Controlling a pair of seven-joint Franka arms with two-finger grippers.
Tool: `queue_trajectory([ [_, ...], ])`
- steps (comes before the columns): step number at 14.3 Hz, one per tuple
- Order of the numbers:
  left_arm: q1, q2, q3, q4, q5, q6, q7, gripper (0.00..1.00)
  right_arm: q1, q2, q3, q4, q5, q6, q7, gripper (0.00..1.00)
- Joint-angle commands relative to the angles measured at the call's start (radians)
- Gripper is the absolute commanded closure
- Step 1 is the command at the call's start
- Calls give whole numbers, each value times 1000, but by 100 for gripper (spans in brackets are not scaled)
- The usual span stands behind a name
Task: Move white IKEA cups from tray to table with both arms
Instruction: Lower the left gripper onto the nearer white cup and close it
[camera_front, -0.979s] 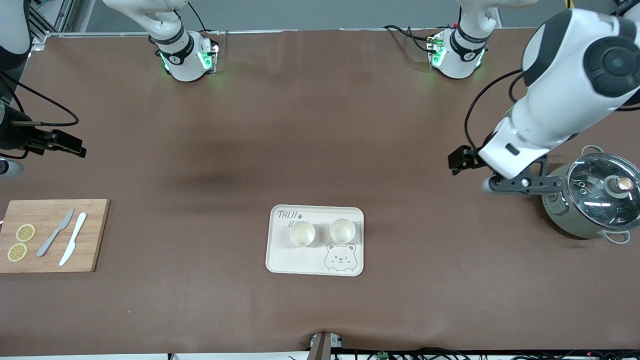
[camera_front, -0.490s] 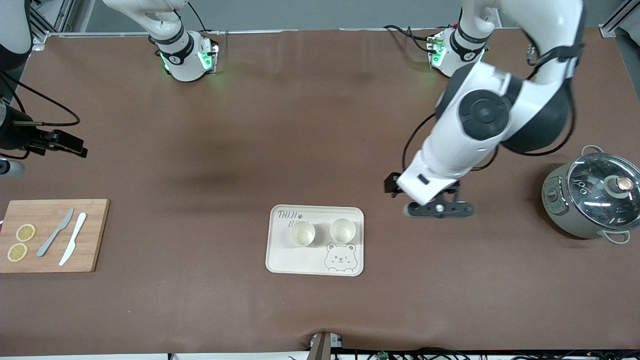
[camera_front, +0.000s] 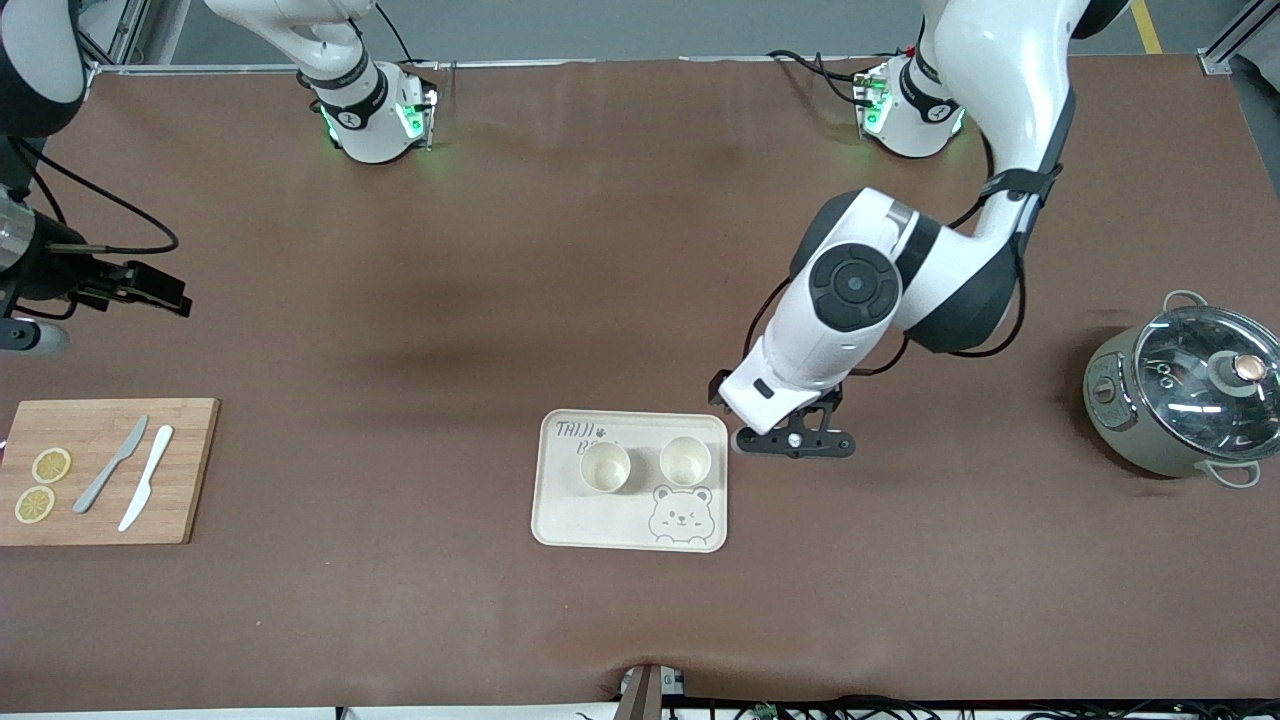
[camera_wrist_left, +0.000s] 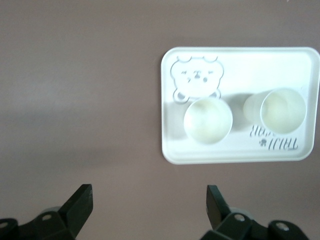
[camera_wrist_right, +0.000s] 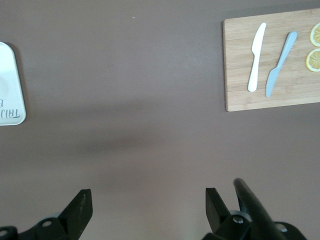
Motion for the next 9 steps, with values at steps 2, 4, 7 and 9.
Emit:
queue_trajectory([
  [2, -32, 47, 9, 4, 81, 99, -76, 0, 49, -22, -2, -6, 18, 8, 113, 0],
  [4, -35, 81, 9, -3, 95, 159, -78, 0, 76, -21, -2, 4, 36, 8, 150, 0],
  [7, -38, 148, 11, -17, 106, 277, -78, 0, 84, -19, -2, 15, 90, 10, 193, 0],
  [9, -36, 180, 9, -26, 129, 325, -78, 0, 101, -18, -2, 23, 95, 11, 215, 0],
])
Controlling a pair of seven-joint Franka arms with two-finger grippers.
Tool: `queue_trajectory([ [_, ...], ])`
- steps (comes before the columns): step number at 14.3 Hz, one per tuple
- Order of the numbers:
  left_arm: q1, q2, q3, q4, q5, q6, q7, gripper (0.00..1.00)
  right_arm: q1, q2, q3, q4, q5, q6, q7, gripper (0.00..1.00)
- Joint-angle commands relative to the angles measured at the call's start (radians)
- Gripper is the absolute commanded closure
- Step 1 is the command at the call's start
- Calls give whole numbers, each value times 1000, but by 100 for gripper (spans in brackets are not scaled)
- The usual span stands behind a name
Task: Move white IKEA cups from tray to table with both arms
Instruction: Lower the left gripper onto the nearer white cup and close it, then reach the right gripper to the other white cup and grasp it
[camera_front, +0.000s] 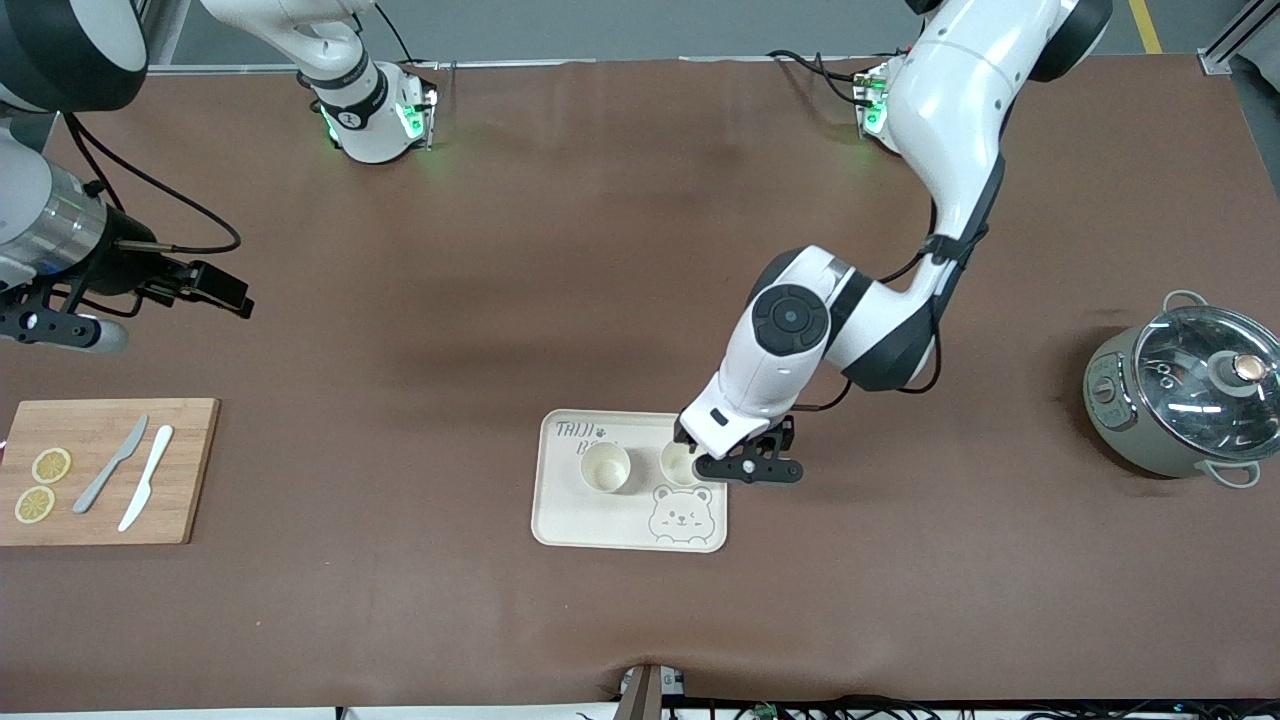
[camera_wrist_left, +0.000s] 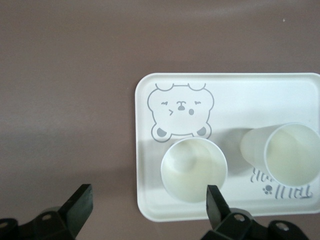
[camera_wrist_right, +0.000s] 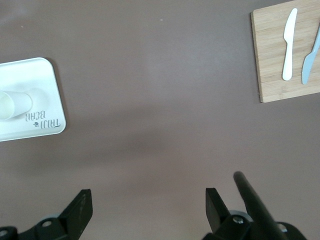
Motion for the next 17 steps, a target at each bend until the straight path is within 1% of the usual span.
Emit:
queue_trajectory([
  [1, -11, 48, 8, -1, 45, 63, -17, 0, 36, -10, -4, 8, 25, 6, 71, 0],
  [3, -11, 67, 8, -7, 49, 103, -15, 0, 73, 4, -4, 17, 25, 25, 139, 0],
  [6, -17, 79, 8, -9, 60, 123, -17, 0, 131, 42, -4, 17, 26, 78, 200, 0],
  [8, -17, 85, 10, -12, 62, 133, -17, 0, 175, 61, -4, 13, 26, 143, 313, 0],
  [11, -17, 91, 8, -12, 86, 136, -17, 0, 249, 123, -6, 22, 17, 195, 390, 0],
  [16, -17, 100, 8, -10, 86, 141, -17, 0, 340, 261, -6, 50, 14, 391, 527, 0],
  [17, -15, 105, 8, -12, 86, 164, -19, 0, 358, 295, -6, 57, 11, 435, 558, 0],
])
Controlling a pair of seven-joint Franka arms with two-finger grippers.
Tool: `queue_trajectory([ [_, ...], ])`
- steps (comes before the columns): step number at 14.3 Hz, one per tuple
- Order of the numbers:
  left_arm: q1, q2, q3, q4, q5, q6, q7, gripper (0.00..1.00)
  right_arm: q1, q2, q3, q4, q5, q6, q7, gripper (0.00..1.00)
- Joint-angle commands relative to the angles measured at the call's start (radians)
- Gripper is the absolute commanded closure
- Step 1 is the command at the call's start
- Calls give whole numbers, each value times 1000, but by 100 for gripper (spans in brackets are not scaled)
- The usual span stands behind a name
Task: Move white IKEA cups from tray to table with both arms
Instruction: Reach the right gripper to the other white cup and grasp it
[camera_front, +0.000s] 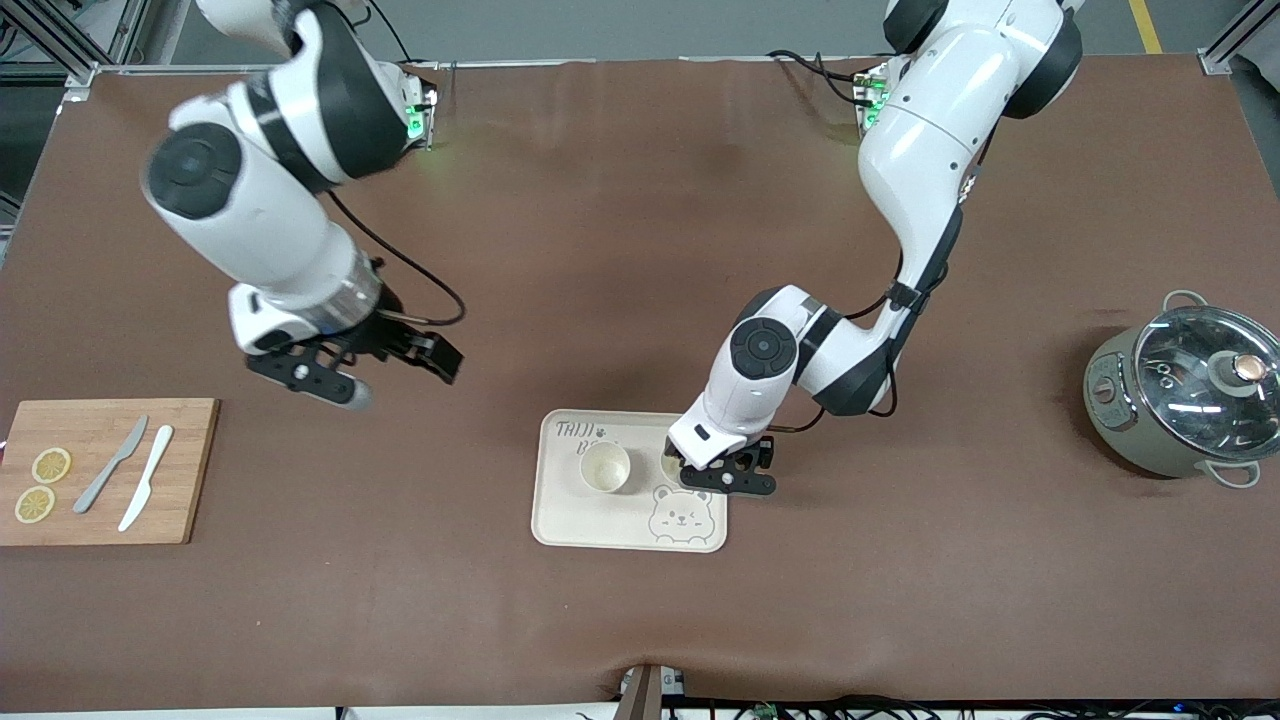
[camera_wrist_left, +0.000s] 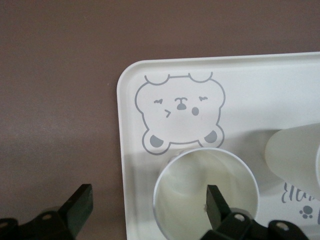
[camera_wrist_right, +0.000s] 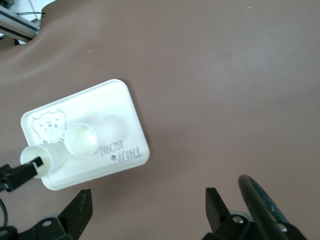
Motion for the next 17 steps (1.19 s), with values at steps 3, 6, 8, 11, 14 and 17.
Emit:
queue_trajectory([
  [3, -7, 18, 8, -2, 27, 70, -67, 22, 83, 188, -15, 130, -7, 102, 136, 0],
  [6, -4, 19, 8, -11, 30, 72, -85, 100, 109, 275, -15, 184, -35, 158, 189, 0],
  [8, -6, 19, 8, -13, 30, 84, -83, 100, 117, 314, -17, 186, -36, 221, 198, 0],
  [11, -6, 19, 8, -14, 30, 87, -81, 100, 120, 365, -18, 188, -45, 297, 198, 0],
  [14, -6, 16, 8, -14, 30, 85, -85, 100, 121, 400, -18, 188, -81, 332, 201, 0],
  [17, 2, 0, 6, -13, 29, 69, -86, 100, 126, 432, -18, 188, -82, 370, 201, 0],
])
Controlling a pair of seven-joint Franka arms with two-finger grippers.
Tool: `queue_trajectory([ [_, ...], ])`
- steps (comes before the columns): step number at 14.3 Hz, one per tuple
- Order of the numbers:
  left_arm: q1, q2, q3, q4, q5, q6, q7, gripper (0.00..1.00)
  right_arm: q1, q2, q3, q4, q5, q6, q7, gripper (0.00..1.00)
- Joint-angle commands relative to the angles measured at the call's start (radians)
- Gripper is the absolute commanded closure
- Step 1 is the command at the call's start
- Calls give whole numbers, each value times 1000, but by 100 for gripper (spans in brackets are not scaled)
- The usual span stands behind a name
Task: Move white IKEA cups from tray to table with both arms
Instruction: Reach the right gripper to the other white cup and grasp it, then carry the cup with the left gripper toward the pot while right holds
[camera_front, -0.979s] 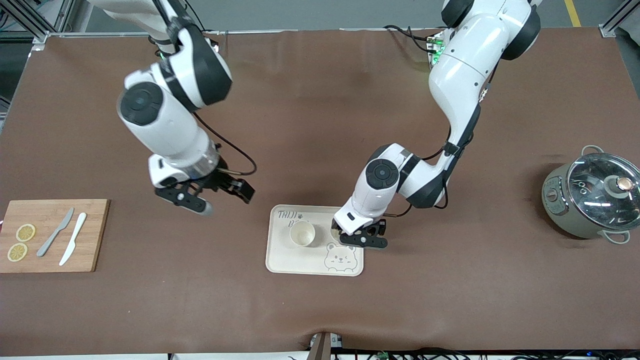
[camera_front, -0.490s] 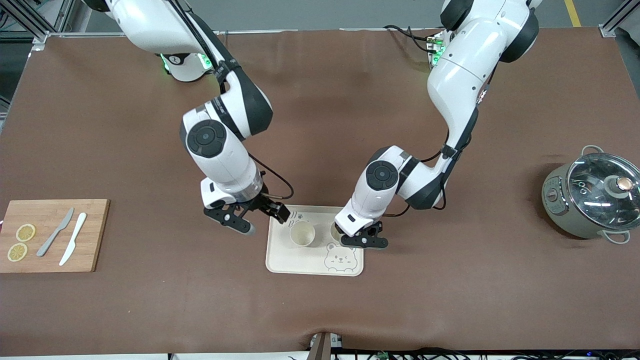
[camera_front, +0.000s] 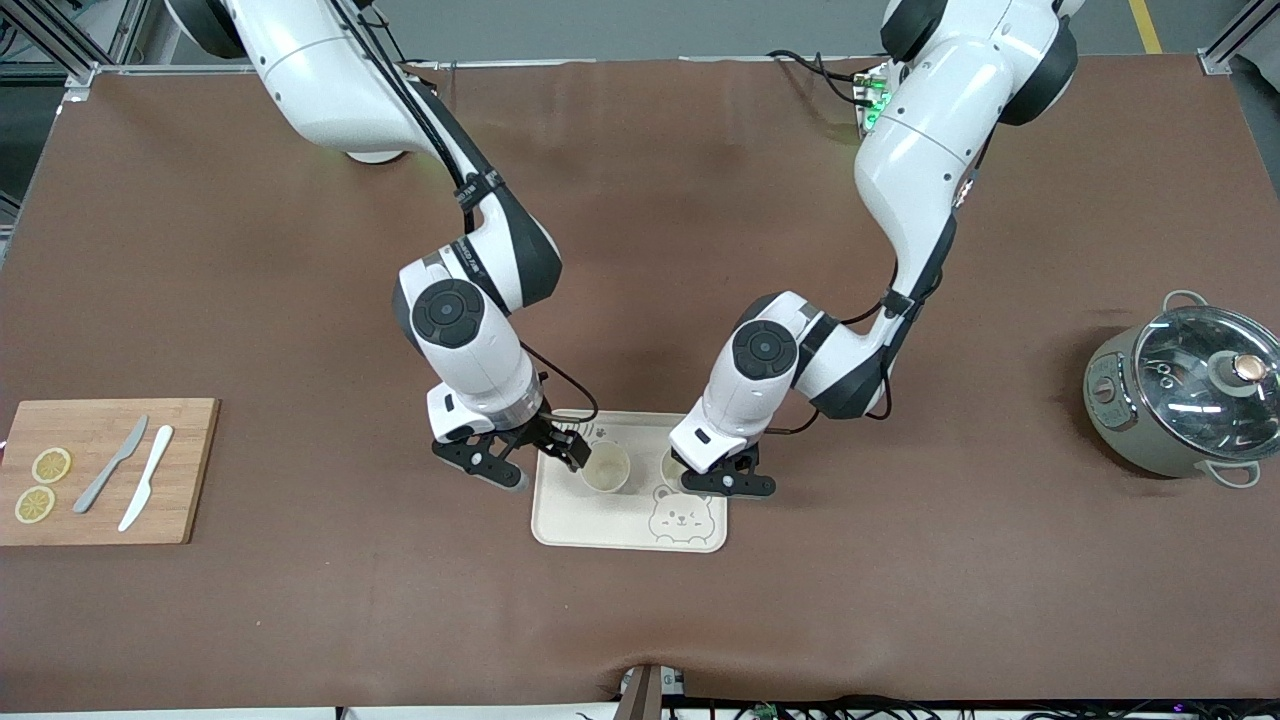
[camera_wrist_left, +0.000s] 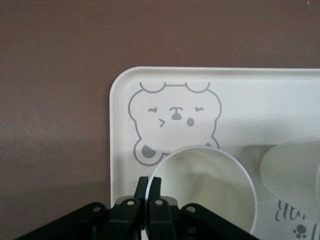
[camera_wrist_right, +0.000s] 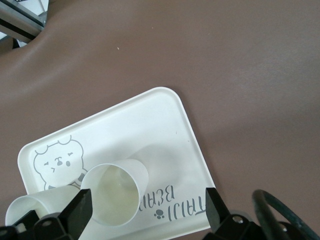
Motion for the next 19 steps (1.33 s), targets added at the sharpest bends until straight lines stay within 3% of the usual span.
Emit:
queue_trajectory([
  [1, -1, -41, 5, -13, 29, -44, -35, 100, 14, 49, -10, 37, -22, 33, 30, 0],
  [7, 36, -155, -2, -38, 23, -217, -18, 100, 38, 112, -12, 37, -22, 103, 47, 0],
  [11, 121, -319, -27, -227, 13, -221, 29, 100, 46, 134, -10, 37, -29, 113, 48, 0],
  [15, 366, -492, -200, -432, 10, -221, 112, 100, 54, 163, -12, 37, -35, 160, 48, 0],
  [19, 724, -607, -474, -584, 10, -221, 198, 100, 55, 177, -12, 37, -35, 177, 48, 0],
])
